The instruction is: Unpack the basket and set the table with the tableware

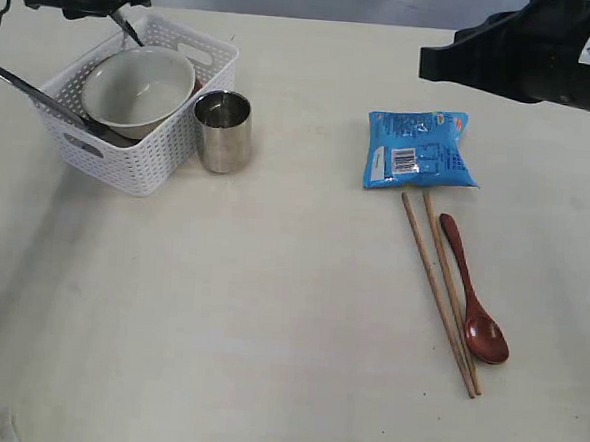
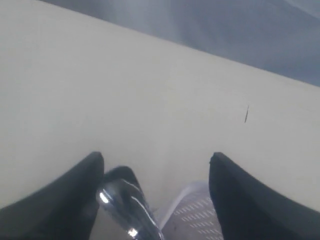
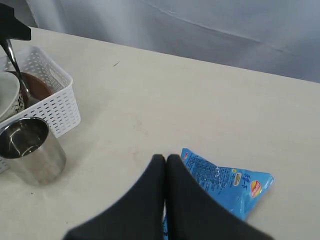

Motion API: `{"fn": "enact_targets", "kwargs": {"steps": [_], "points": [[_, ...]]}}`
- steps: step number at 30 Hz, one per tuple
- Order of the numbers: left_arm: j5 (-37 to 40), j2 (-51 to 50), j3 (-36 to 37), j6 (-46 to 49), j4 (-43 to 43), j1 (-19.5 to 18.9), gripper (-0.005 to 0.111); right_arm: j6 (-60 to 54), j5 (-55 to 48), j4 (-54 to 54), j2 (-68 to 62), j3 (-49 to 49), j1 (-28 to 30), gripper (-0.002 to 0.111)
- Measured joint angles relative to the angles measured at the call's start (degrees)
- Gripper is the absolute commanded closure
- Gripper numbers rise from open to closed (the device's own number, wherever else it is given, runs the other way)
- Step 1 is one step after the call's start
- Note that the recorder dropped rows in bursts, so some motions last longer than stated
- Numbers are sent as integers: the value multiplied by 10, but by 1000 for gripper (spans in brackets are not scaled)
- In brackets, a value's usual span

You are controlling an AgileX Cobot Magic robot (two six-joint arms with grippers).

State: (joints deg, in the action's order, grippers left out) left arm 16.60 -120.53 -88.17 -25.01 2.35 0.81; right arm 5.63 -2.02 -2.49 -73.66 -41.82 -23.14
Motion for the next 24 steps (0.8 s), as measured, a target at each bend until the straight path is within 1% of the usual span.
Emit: {"fn": "enact_targets", "kwargs": {"steps": [2, 4, 8, 9, 24], "points": [[-4, 0, 0, 0, 0, 0, 59, 0, 0, 0, 0, 0, 0, 108], [-6, 0, 0, 0, 1, 0, 72, 0, 0, 0, 0, 0, 0, 108], [-7, 0, 0, 0, 1, 0, 101, 0, 0, 0, 0, 0, 0, 108], [-8, 0, 0, 0, 1, 0, 107, 0, 0, 0, 0, 0, 0, 108], [-41, 0, 0, -7, -4, 0, 106, -1, 0, 0, 0, 0, 0, 108]]}}
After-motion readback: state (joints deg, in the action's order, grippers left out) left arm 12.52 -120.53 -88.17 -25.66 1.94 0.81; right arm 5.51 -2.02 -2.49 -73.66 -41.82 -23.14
